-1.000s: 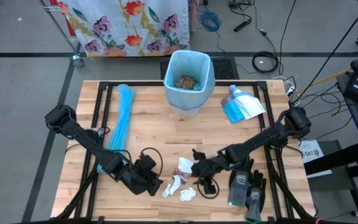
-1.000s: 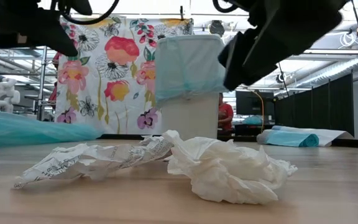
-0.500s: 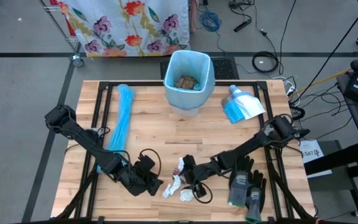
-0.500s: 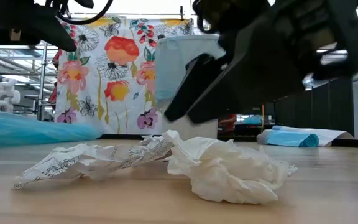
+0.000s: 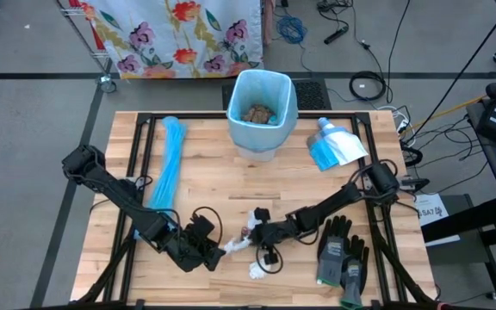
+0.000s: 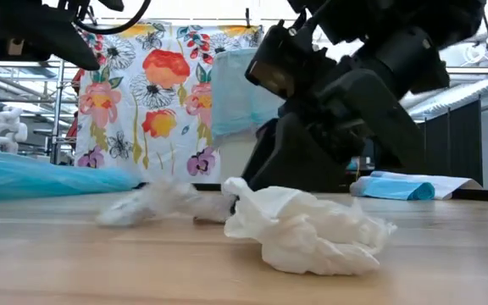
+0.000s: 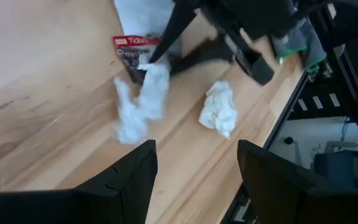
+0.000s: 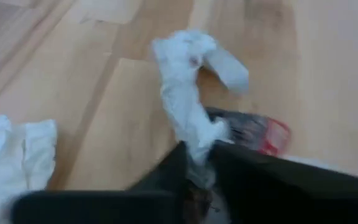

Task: Place trash/remove bag and relplace
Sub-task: Put the white paper into the blue trash bag inside the white trash bin

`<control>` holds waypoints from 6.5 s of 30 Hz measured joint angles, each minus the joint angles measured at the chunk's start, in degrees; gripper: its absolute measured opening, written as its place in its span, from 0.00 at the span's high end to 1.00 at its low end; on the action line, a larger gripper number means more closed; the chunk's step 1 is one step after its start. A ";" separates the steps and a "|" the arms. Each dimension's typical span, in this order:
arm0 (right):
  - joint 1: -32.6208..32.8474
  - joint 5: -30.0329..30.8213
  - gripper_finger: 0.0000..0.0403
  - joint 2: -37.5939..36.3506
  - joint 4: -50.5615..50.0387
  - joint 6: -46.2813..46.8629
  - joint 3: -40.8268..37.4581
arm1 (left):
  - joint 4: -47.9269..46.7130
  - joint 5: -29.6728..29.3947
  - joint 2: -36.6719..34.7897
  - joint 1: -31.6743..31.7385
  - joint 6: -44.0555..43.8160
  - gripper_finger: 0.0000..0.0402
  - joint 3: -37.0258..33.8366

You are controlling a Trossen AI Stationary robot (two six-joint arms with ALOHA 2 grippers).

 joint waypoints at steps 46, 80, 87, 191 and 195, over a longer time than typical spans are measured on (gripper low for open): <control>-39.60 13.91 0.95 -17.71 -64.02 5.86 54.53 | -29.58 18.52 -32.56 43.83 75.64 0.74 0.02; -21.41 -0.80 0.51 -18.39 -68.87 13.32 39.86 | -33.22 23.49 -37.05 48.00 76.46 0.74 0.02; -17.15 -1.42 0.51 -18.28 -56.29 31.06 17.87 | -33.22 23.47 -37.05 48.00 75.08 0.74 0.00; -2.44 16.15 0.67 -40.90 -105.86 36.66 43.89 | 10.22 27.89 2.86 30.67 57.94 0.74 -0.07; 3.60 16.22 0.67 -40.90 -105.73 41.68 36.42 | 14.89 32.49 7.31 30.44 44.91 0.74 -0.04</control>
